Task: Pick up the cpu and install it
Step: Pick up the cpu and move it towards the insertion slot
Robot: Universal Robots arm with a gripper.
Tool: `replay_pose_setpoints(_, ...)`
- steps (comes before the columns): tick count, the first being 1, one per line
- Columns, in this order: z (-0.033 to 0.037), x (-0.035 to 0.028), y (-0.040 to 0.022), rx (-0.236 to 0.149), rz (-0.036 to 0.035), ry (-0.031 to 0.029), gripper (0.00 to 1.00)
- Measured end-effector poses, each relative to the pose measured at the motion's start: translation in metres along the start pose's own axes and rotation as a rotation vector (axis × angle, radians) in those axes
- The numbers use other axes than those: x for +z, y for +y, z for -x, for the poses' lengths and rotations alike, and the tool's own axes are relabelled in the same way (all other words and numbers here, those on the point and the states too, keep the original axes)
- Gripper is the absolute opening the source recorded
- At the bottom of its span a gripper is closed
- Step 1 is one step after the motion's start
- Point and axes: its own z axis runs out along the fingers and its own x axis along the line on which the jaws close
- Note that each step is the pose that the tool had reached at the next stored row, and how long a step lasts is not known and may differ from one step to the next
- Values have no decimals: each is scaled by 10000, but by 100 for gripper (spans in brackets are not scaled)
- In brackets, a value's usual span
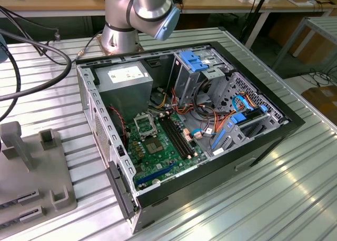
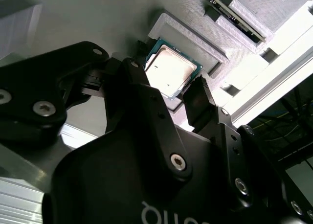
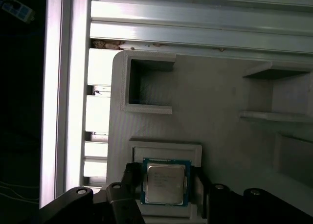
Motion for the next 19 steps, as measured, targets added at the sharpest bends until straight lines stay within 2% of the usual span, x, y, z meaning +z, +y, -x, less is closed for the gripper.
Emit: replay_pose_setpoints(19,0,-17,0,0,1,-1,57)
